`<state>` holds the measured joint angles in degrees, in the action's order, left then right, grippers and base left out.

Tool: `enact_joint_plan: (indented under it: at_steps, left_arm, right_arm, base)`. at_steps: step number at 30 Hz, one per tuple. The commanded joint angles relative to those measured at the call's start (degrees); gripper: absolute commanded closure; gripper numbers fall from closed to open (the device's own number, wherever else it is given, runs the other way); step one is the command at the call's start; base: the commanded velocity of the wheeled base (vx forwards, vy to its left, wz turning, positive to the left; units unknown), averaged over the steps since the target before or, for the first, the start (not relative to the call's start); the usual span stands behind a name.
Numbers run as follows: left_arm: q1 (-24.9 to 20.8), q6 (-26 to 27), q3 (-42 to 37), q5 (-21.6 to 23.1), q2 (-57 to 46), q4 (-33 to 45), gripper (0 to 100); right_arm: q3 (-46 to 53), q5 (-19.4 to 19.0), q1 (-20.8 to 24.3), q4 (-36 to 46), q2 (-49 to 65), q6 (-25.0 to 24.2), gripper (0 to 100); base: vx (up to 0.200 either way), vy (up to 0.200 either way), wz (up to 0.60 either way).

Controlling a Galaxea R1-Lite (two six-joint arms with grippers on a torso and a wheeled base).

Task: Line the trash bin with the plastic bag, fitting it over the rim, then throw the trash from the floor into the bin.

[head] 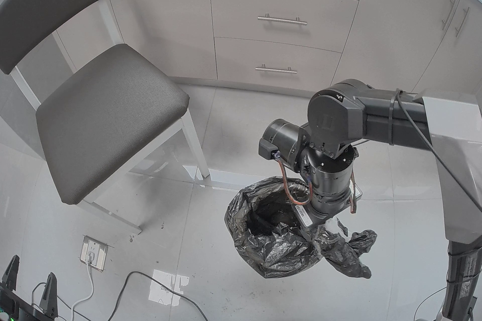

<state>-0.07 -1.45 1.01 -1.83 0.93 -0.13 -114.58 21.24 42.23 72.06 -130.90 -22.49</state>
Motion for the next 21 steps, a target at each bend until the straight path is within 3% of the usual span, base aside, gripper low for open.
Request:
enact_joint_plan:
  at_steps: [1, 10, 14, 21]
  left_arm:
    - [-0.01, -0.04, -1.01, -0.02, -0.84, -0.04, 0]
    - [-0.01, -0.04, -1.01, -0.02, -0.84, -0.04, 0]
    - [-0.01, -0.04, -1.01, -0.02, -0.84, -0.04, 0]
    - [-0.01, -0.04, -1.01, -0.02, -0.84, -0.04, 0]
  right_arm:
    - [-0.01, 0.82, 1.45, -5.53, -0.85, -0.18, 100]
    - [-0.01, 5.31, 3.91, -13.79, -4.36, -0.1, 100]
    - [-0.01, 9.0, 4.0, -20.91, -6.29, 0.52, 100]
    - [-0.01, 9.7, 4.44, -24.77, -7.09, 2.63, 100]
  base:
    - [0.0, 0.0, 0.0]
    - [0.0, 0.0, 0.0]
    - [0.0, 0.0, 0.0]
    - [0.0, 0.0, 0.0]
